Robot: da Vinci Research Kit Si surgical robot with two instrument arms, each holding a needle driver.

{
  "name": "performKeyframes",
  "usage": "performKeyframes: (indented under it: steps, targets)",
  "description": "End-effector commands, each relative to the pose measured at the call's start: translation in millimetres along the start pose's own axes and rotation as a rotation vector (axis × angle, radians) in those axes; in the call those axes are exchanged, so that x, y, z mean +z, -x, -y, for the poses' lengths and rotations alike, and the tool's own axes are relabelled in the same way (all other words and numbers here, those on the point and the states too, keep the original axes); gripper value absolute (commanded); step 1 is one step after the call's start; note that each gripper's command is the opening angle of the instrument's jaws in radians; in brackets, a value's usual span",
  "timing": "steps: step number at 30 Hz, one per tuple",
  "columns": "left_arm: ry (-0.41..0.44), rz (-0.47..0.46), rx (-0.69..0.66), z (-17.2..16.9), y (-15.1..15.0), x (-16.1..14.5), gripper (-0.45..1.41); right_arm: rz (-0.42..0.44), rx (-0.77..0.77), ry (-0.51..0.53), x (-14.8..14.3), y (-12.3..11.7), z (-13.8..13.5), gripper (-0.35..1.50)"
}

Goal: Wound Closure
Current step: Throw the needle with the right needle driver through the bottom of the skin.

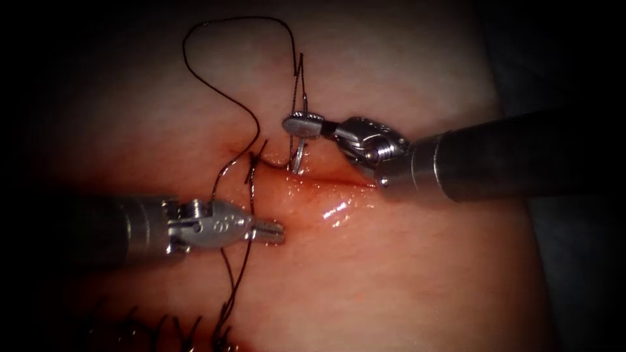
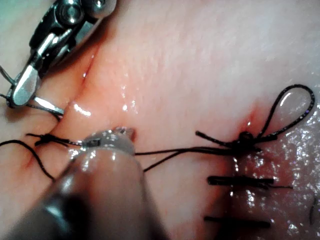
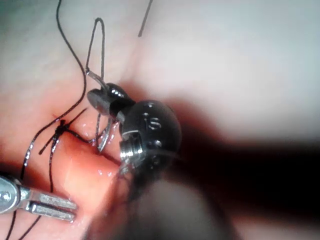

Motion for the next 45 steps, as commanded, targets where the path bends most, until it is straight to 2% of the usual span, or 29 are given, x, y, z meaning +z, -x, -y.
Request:
performKeyframes:
  steps: [1, 12, 18, 26, 33, 38, 45]
  targets:
    - [0.000, -0.001, 0.001, 0.1, 0.0, 0.8, -0.18, -0.001, 0.037, -0.017, 0.8, 0.4, -0.1, -0.35]
    - [0.000, 0.000, 0.000, 0.1, -0.1, 0.9, -0.20, 0.039, 0.364, -0.159, 2.2, 2.8, 1.4, -0.35]
    - [0.000, -0.001, 0.001, 0.2, 0.0, 0.9, -0.20, 0.085, 0.503, -0.183, 2.1, 3.9, 2.2, -0.35]
    - [0.001, -0.001, 0.000, 0.3, -0.1, 0.8, -0.20, 0.157, 0.616, -0.165, 1.6, 6.1, 4.0, -0.35]
    - [0.002, -0.001, 0.000, 0.3, -0.1, 0.7, -0.21, 0.198, 0.697, -0.169, 1.5, 7.2, 4.4, -0.35]
    - [0.004, -0.002, -0.003, 0.5, -0.2, 0.6, -0.25, 0.249, 0.822, -0.179, 1.2, 9.4, 4.9, -0.35]
    - [0.007, -0.004, -0.003, 0.6, -0.3, 0.6, -0.25, 0.280, 0.846, -0.190, 1.0, 10.1, 6.0, -0.35]
